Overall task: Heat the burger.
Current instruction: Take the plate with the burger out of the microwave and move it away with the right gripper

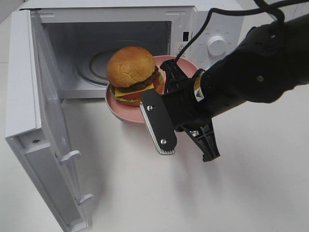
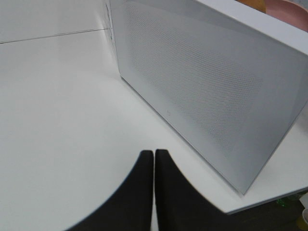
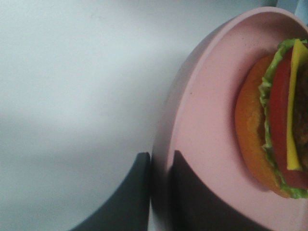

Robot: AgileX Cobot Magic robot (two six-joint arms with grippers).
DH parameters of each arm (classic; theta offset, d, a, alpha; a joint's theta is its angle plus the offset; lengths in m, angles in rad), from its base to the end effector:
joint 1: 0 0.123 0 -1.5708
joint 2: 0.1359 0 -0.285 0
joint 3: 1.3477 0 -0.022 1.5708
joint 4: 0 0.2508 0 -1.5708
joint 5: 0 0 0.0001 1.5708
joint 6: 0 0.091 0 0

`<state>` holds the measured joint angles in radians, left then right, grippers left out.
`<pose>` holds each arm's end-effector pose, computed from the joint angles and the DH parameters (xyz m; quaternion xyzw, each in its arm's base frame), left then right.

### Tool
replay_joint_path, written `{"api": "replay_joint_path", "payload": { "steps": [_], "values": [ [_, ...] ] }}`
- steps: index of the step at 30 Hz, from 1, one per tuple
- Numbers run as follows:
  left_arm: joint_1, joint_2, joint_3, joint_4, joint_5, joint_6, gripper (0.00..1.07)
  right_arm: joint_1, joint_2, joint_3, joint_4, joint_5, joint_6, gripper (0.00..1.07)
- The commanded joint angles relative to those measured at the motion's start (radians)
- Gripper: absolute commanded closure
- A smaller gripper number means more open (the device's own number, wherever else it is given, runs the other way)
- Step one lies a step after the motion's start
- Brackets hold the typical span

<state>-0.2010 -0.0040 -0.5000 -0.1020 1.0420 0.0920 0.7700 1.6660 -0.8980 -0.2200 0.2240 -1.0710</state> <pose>-0.0064 -0.0069 0.2791 0.1251 0.8369 -0.0798 0.5269 0.2403 0.2269 0.1884 -0.8041 0.4945 -0.1061 0.3125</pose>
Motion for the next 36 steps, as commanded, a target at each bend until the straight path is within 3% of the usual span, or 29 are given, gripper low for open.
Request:
{"api": "replay_joint_path", "payload": {
  "steps": [1, 16, 29, 36],
  "values": [
    [0.000, -0.018, 0.001, -0.004, -0.008, -0.005, 1.06, -0.003, -0.050, 0.027, -0.006, -0.080, 0.012, 1.07],
    [0.000, -0.018, 0.001, -0.004, -0.008, -0.005, 1.06, -0.003, -0.304, 0.259, -0.010, -0.036, 0.120, 1.07],
    [0.000, -0.018, 0.001, -0.004, -0.008, -0.005, 1.06, -0.003, -0.482, 0.317, -0.017, 0.178, 0.286, 1.07],
    [0.000, -0.018, 0.001, -0.004, -0.008, -0.005, 1.06, -0.003, -0.540, 0.320, -0.070, 0.297, 0.492, 1.07]
  ]
}}
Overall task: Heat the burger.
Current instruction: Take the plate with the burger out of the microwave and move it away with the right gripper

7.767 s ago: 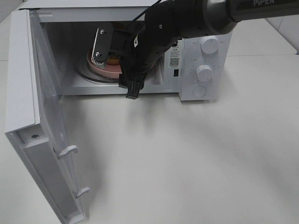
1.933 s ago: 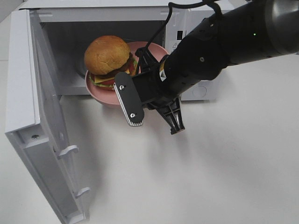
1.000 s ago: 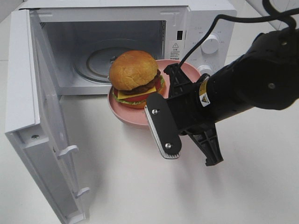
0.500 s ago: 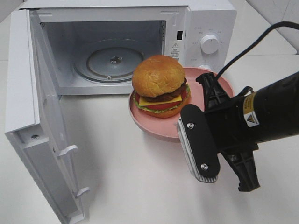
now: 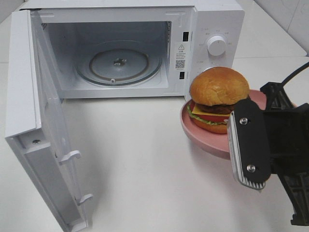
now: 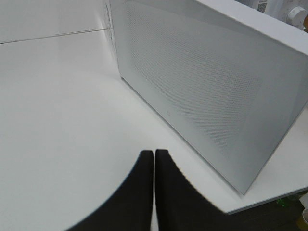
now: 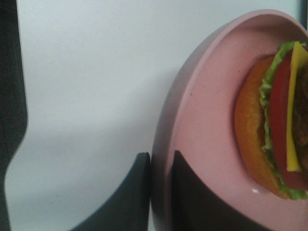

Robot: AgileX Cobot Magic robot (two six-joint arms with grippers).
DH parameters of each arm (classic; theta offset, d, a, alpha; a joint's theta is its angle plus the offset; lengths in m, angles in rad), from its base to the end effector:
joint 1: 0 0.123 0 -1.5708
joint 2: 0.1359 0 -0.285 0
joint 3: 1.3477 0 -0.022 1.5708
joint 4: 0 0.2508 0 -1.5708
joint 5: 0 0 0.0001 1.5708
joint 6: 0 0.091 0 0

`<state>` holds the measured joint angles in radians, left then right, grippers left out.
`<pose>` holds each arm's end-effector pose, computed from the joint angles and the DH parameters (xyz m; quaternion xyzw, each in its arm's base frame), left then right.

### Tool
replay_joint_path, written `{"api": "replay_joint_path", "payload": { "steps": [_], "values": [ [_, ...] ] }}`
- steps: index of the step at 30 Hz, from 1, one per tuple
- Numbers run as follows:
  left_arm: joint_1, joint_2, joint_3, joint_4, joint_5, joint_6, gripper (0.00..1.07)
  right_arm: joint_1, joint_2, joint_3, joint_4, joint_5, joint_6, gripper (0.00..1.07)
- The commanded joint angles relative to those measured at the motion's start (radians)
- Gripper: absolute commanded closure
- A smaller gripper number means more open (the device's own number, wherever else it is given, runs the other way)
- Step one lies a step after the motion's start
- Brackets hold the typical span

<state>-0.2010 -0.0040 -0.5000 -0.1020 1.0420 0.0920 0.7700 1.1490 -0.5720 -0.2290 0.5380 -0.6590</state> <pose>-0.0064 -0.0069 0.2791 0.1251 0.8369 -0.0798 0.5269 0.1501 0.1308 0.2210 -0.6866 0.6713 -0.0678 0.2706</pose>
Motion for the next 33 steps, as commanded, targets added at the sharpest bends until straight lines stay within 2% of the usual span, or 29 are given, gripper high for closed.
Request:
{"api": "replay_joint_path", "payload": {
  "steps": [1, 3, 6, 11, 17, 21, 22, 28, 33],
  "values": [
    [0.000, -0.018, 0.001, -0.004, -0.008, -0.005, 1.06, -0.003, -0.023, -0.006, -0.061, -0.017, 0.080, 1.07],
    [0.000, -0.018, 0.001, -0.004, -0.008, -0.005, 1.06, -0.003, -0.026, -0.006, -0.141, 0.006, 0.241, 1.07],
    [0.000, -0.018, 0.001, -0.004, -0.008, -0.005, 1.06, -0.003, -0.026, -0.006, -0.210, 0.006, 0.365, 1.07],
    [0.000, -0.018, 0.001, -0.004, -0.008, -0.005, 1.06, -0.003, -0.026, -0.002, -0.279, 0.004, 0.574, 1.07],
    [0.000, -0.018, 0.001, -0.004, -0.008, -0.005, 1.06, -0.004, -0.023, 0.054, -0.351, -0.003, 0.733, 1.07],
    [0.000, -0.018, 0.001, -0.004, -0.008, -0.005, 1.06, -0.006, -0.023, 0.109, -0.438, -0.019, 0.872, 1.07],
    [0.000, -0.018, 0.001, -0.004, -0.008, -0.005, 1.06, -0.006, -0.023, 0.129, -0.498, -0.019, 0.960, 1.07],
    [0.000, -0.018, 0.001, -0.004, -0.008, -0.005, 1.06, -0.006, -0.016, 0.141, -0.626, -0.016, 1.121, 1.07],
    [0.000, -0.018, 0.001, -0.004, -0.008, -0.005, 1.06, -0.006, 0.089, 0.141, -0.689, -0.014, 1.220, 1.07]
  ]
}}
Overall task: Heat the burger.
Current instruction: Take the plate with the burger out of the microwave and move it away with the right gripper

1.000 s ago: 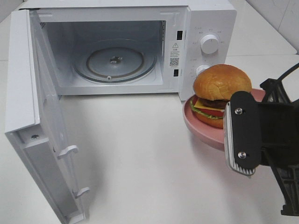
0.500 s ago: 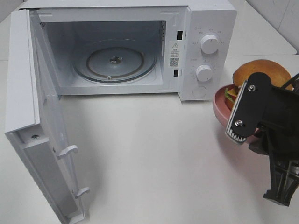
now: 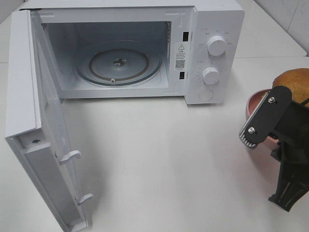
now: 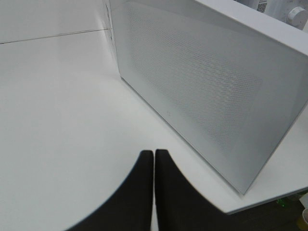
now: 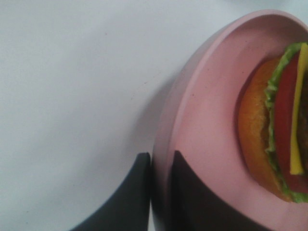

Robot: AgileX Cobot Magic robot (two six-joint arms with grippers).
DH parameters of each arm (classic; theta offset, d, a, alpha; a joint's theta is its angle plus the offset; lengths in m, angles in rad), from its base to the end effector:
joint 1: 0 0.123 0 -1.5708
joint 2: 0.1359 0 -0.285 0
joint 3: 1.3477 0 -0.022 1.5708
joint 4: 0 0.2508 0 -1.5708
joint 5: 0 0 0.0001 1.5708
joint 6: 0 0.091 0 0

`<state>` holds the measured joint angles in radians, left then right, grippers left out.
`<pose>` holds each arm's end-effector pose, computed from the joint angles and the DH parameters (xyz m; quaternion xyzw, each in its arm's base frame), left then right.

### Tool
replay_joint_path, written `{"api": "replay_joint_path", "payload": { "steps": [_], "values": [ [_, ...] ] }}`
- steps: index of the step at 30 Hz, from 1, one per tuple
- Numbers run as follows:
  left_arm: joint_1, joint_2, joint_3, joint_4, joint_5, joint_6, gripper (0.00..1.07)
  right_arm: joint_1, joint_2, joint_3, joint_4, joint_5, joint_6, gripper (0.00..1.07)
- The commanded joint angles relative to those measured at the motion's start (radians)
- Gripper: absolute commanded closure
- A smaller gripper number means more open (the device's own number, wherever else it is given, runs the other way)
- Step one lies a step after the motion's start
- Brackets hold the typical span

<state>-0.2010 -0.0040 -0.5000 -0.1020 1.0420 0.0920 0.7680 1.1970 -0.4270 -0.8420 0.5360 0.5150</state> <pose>-0.0064 -0.0069 0.2791 0.1251 0.8369 -0.0798 0.5269 0.1553 0.1017 0.1854 -0.4203 0.8524 -0.1183 0.2878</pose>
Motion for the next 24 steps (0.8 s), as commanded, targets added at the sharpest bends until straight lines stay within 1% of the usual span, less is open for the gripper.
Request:
{"api": "replay_joint_path", "payload": {
  "steps": [1, 2, 4, 5, 6, 7, 8, 9, 10, 11, 15, 20, 22, 24],
  "values": [
    [0.000, -0.018, 0.001, -0.004, -0.008, -0.005, 1.06, -0.004, 0.041, -0.004, -0.076, -0.012, 0.046, 1.07],
    [0.000, -0.018, 0.001, -0.004, -0.008, -0.005, 1.06, -0.004, 0.089, -0.004, -0.103, -0.017, 0.095, 1.07],
    [0.000, -0.018, 0.001, -0.004, -0.008, -0.005, 1.06, -0.004, 0.114, -0.004, -0.126, -0.021, 0.131, 1.07],
    [0.000, -0.018, 0.001, -0.004, -0.008, -0.005, 1.06, -0.004, 0.164, -0.004, -0.190, -0.026, 0.198, 1.07],
    [0.000, -0.018, 0.001, -0.004, -0.008, -0.005, 1.06, -0.004, 0.164, -0.004, -0.190, -0.026, 0.198, 1.07],
    [0.000, -0.018, 0.001, -0.004, -0.008, -0.005, 1.06, -0.004, 0.207, -0.004, -0.259, -0.026, 0.270, 1.07],
    [0.000, -0.018, 0.001, -0.004, -0.008, -0.005, 1.06, -0.004, 0.228, -0.004, -0.295, -0.029, 0.312, 1.07],
    [0.000, -0.018, 0.001, -0.004, -0.008, -0.005, 1.06, -0.004, 0.228, -0.004, -0.295, -0.029, 0.312, 1.07],
    [0.000, -0.018, 0.001, -0.004, -0.008, -0.005, 1.06, -0.004, 0.265, -0.004, -0.345, -0.042, 0.391, 1.07],
    [0.000, -0.018, 0.001, -0.004, -0.008, -0.005, 1.06, -0.004, 0.282, -0.004, -0.361, -0.060, 0.423, 1.07],
    [0.000, -0.018, 0.001, -0.004, -0.008, -0.005, 1.06, -0.004, 0.338, -0.004, -0.386, -0.117, 0.505, 1.07],
    [0.000, -0.018, 0.001, -0.004, -0.008, -0.005, 1.06, -0.004, 0.366, -0.004, -0.386, -0.109, 0.598, 1.07],
    [0.000, -0.018, 0.001, -0.004, -0.008, -0.005, 1.06, -0.004, 0.366, -0.004, -0.386, -0.104, 0.615, 1.05],
    [0.000, -0.018, 0.001, -0.004, -0.008, -0.005, 1.06, -0.004, 0.366, -0.004, -0.386, -0.101, 0.645, 0.99]
  ]
}}
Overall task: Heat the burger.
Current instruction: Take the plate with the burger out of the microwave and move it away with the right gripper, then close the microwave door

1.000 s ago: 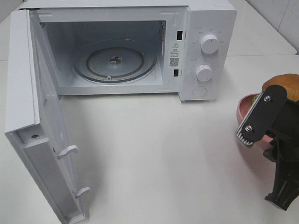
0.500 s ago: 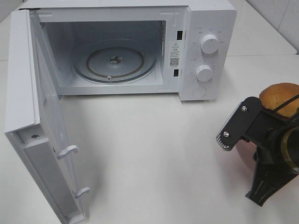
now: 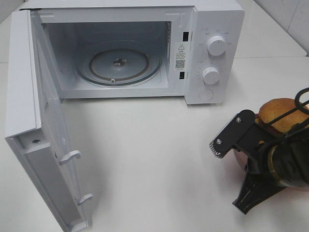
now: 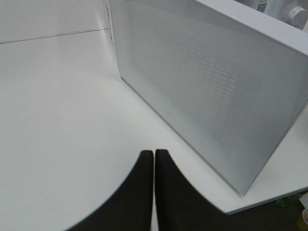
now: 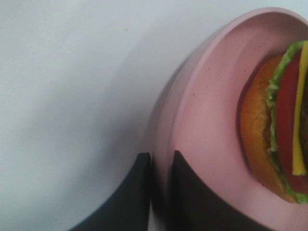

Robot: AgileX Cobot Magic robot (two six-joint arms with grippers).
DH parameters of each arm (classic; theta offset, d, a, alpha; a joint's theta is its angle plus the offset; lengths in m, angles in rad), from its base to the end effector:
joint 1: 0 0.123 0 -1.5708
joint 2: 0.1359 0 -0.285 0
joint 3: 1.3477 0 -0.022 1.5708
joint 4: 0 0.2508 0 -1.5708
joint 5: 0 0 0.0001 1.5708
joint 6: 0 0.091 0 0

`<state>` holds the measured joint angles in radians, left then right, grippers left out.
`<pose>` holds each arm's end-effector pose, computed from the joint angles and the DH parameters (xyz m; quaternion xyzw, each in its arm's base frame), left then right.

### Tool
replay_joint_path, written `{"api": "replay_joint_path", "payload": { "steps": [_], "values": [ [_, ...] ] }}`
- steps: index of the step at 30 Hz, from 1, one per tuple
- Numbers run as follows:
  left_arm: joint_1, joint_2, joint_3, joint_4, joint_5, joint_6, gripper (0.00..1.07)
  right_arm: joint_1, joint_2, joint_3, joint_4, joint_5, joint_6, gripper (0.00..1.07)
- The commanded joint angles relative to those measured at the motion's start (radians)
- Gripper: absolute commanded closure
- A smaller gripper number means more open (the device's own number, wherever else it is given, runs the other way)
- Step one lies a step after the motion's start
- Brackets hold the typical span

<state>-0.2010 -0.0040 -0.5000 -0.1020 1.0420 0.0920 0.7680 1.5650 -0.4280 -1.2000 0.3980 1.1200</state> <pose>-0.0064 -0.0069 0.2791 0.1251 0.8369 -0.0798 0.5269 0.1750 0.1232 0.1199 -0.3540 0.8997 -0.1058 0.2326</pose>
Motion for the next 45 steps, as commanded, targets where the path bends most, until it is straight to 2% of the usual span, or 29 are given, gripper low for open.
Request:
{"api": "replay_joint_path", "payload": {
  "steps": [1, 3, 4, 5, 6, 7, 9, 14, 21, 22, 23, 25, 28, 30, 31, 33, 34, 35, 36, 41, 45],
  "values": [
    [0.000, -0.018, 0.001, -0.004, -0.008, -0.005, 1.06, -0.004, -0.002, -0.003, -0.028, 0.037, 0.040, 0.99],
    [0.000, -0.018, 0.001, -0.004, -0.008, -0.005, 1.06, -0.004, -0.002, -0.003, -0.022, 0.010, 0.045, 0.89],
    [0.000, -0.018, 0.001, -0.004, -0.008, -0.005, 1.06, -0.004, -0.002, -0.003, -0.022, 0.010, 0.045, 0.89],
    [0.000, -0.018, 0.001, -0.004, -0.008, -0.005, 1.06, -0.004, -0.002, -0.003, -0.015, -0.022, 0.045, 0.79],
    [0.000, -0.018, 0.001, -0.004, -0.008, -0.005, 1.06, -0.004, -0.002, -0.003, -0.009, -0.032, 0.045, 0.73],
    [0.000, -0.018, 0.001, -0.004, -0.008, -0.005, 1.06, -0.004, -0.002, -0.003, -0.009, -0.032, 0.045, 0.73],
    [0.000, -0.018, 0.001, -0.004, -0.008, -0.005, 1.06, -0.004, -0.005, -0.003, -0.002, -0.076, 0.045, 0.57],
    [0.000, -0.018, 0.001, -0.004, -0.008, -0.005, 1.06, -0.004, -0.032, -0.003, 0.035, -0.071, 0.045, 0.51],
    [0.000, -0.018, 0.001, -0.004, -0.008, -0.005, 1.06, -0.004, -0.151, -0.006, 0.112, -0.068, 0.016, 0.48],
    [0.000, -0.018, 0.001, -0.004, -0.008, -0.005, 1.06, -0.004, -0.188, -0.016, 0.169, -0.063, -0.024, 0.48],
    [0.000, -0.018, 0.001, -0.004, -0.008, -0.005, 1.06, -0.004, -0.188, -0.016, 0.169, -0.063, -0.024, 0.48],
    [0.000, -0.018, 0.001, -0.004, -0.008, -0.005, 1.06, -0.004, -0.240, -0.045, 0.299, -0.040, -0.147, 0.48],
    [0.000, -0.018, 0.001, -0.004, -0.008, -0.005, 1.06, -0.004, -0.255, -0.059, 0.356, -0.026, -0.200, 0.48],
    [0.000, -0.018, 0.001, -0.004, -0.008, -0.005, 1.06, -0.004, -0.294, -0.128, 0.591, 0.088, -0.425, 0.48],
    [0.000, -0.018, 0.001, -0.004, -0.008, -0.005, 1.06, -0.004, -0.294, -0.128, 0.591, 0.088, -0.425, 0.48],
    [0.000, -0.018, 0.001, -0.004, -0.008, -0.005, 1.06, -0.004, -0.299, -0.204, 0.747, 0.220, -0.621, 0.48],
    [0.000, -0.018, 0.001, -0.004, -0.008, -0.005, 1.06, -0.004, -0.299, -0.204, 0.747, 0.220, -0.621, 0.48],
    [0.000, -0.018, 0.001, -0.004, -0.008, -0.005, 1.06, -0.004, -0.299, -0.247, 0.825, 0.301, -0.719, 0.48],
    [0.000, -0.018, 0.001, -0.004, -0.008, -0.005, 1.06, -0.004, -0.299, -0.247, 0.825, 0.301, -0.719, 0.48],
    [0.000, -0.018, 0.001, -0.004, -0.008, -0.005, 1.06, -0.004, -0.299, -0.345, 0.995, 0.425, -0.962, 0.48],
    [0.000, -0.018, 0.001, -0.004, -0.008, -0.005, 1.06, -0.004, -0.299, -0.375, 1.025, 0.462, -1.029, 0.48]
  ]
}}
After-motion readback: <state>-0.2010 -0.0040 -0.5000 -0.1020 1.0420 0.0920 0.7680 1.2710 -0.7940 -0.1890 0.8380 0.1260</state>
